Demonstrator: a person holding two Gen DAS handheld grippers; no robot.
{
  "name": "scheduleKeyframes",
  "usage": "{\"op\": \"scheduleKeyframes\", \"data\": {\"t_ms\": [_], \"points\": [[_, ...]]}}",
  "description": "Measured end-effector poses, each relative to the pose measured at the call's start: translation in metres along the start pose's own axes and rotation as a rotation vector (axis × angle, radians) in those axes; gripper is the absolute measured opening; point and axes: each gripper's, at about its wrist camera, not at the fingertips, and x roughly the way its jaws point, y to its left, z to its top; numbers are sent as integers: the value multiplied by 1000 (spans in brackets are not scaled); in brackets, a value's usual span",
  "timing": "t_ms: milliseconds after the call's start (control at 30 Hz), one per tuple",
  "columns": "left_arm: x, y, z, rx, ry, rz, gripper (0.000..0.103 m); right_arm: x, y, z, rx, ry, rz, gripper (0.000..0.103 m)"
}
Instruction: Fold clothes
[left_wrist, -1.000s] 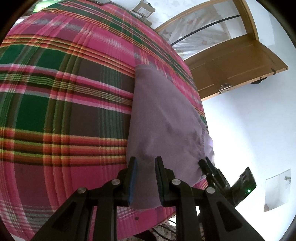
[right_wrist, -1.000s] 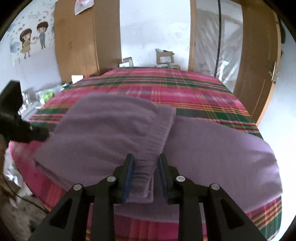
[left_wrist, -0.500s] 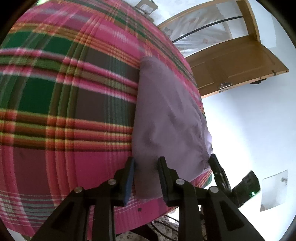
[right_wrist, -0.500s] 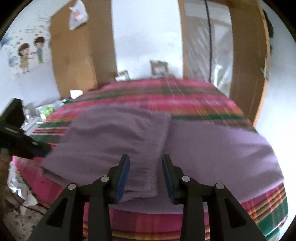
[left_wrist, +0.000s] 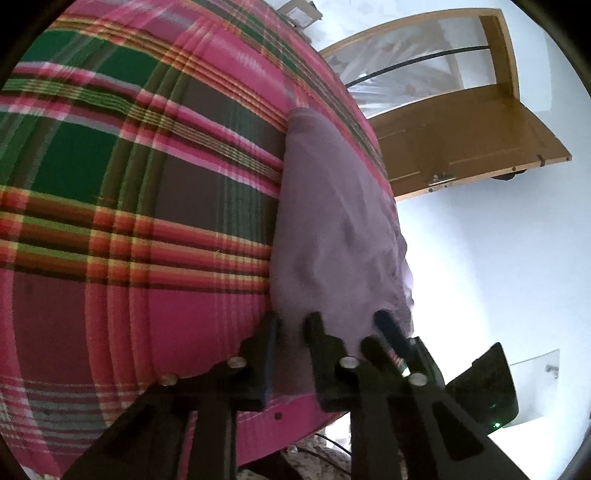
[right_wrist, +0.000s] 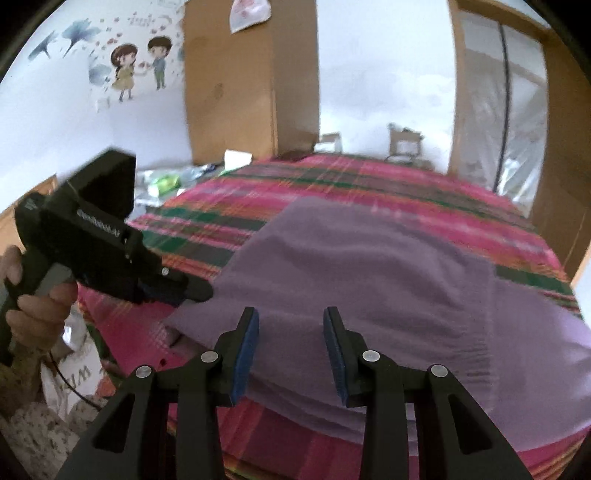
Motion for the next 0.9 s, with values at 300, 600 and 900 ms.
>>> {"op": "scheduleKeyframes", "data": {"t_ms": [300,600,900], "points": [[-6,-4,4,-7,9,-56,11,-3,19,1,-98,17,-20,38],[-3,-6,7,-38,23,-76,11,4,57,3,-208,-16,109,51],[-1,-14,8,-29,21,-89,11,22,73,3,-273,-20,-41,51]]}}
